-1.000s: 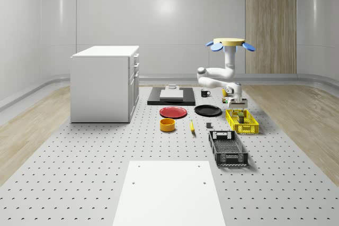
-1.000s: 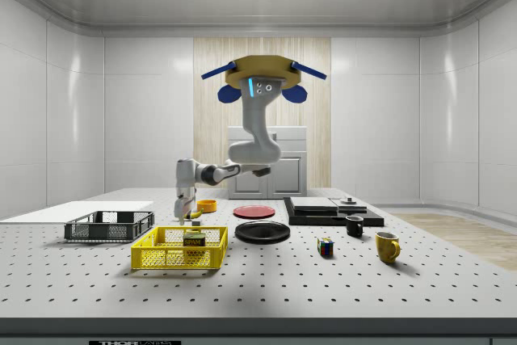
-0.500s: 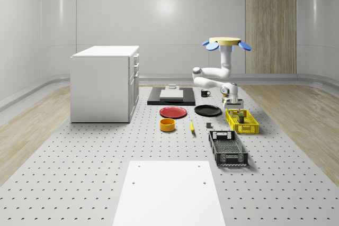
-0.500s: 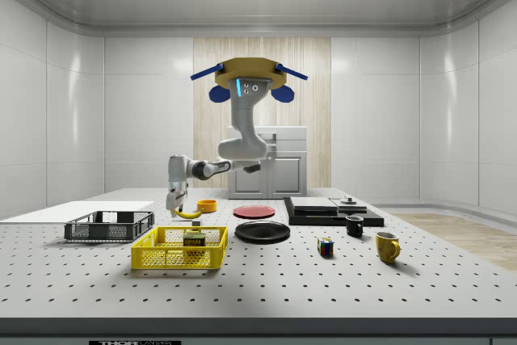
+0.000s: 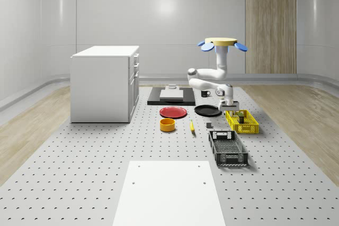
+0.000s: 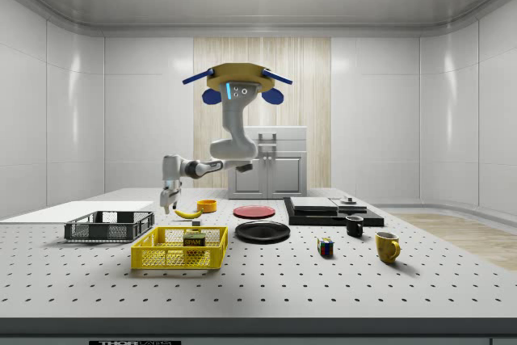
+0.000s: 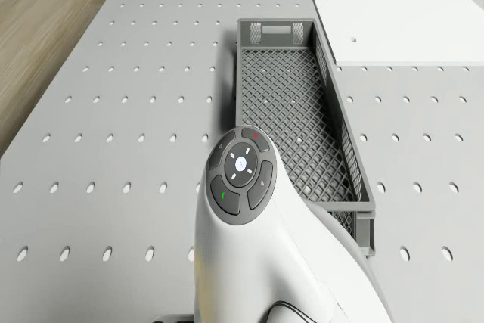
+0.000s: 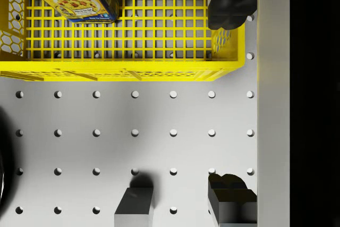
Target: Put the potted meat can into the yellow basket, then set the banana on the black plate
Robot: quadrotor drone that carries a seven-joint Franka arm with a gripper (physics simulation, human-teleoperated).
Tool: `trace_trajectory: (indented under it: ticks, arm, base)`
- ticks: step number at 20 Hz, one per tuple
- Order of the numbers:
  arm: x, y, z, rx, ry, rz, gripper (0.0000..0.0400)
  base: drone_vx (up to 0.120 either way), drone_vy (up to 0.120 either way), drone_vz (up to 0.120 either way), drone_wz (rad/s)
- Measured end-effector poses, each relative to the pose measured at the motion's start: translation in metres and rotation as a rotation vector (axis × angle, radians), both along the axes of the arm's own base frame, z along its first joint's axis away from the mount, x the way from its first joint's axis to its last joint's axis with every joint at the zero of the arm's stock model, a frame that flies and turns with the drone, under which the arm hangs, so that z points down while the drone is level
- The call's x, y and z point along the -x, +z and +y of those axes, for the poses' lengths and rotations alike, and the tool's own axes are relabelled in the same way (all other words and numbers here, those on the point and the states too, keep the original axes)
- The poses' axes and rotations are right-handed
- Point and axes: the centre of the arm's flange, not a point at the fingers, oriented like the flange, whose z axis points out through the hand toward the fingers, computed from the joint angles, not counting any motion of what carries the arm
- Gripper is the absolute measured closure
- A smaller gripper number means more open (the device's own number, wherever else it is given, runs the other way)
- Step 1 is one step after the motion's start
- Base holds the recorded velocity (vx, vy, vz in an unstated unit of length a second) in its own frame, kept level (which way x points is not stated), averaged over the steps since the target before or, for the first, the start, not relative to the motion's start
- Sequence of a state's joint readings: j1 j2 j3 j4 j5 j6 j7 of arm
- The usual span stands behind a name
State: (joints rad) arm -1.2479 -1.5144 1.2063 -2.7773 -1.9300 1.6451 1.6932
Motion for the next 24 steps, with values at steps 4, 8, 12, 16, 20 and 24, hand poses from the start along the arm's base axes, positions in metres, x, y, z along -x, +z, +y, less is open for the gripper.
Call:
trace_trajectory:
  ticks: [4,8,12,16,20,24]
  arm:
    - [0.0,0.0,0.0,0.0,0.0,0.0,0.0]
    - [0.0,0.0,0.0,0.0,0.0,0.0,0.0]
    - [0.0,0.0,0.0,0.0,0.0,0.0,0.0]
    - [0.0,0.0,0.0,0.0,0.0,0.0,0.0]
    - [0.0,0.0,0.0,0.0,0.0,0.0,0.0]
    - [0.0,0.0,0.0,0.0,0.0,0.0,0.0]
  base:
    - [0.0,-0.12,0.0,0.0]
    - [0.0,-0.12,0.0,0.0]
    - [0.0,-0.12,0.0,0.0]
    - [0.0,-0.12,-0.11,0.0]
    - [0.0,-0.12,0.0,0.0]
    - [0.0,-0.12,0.0,0.0]
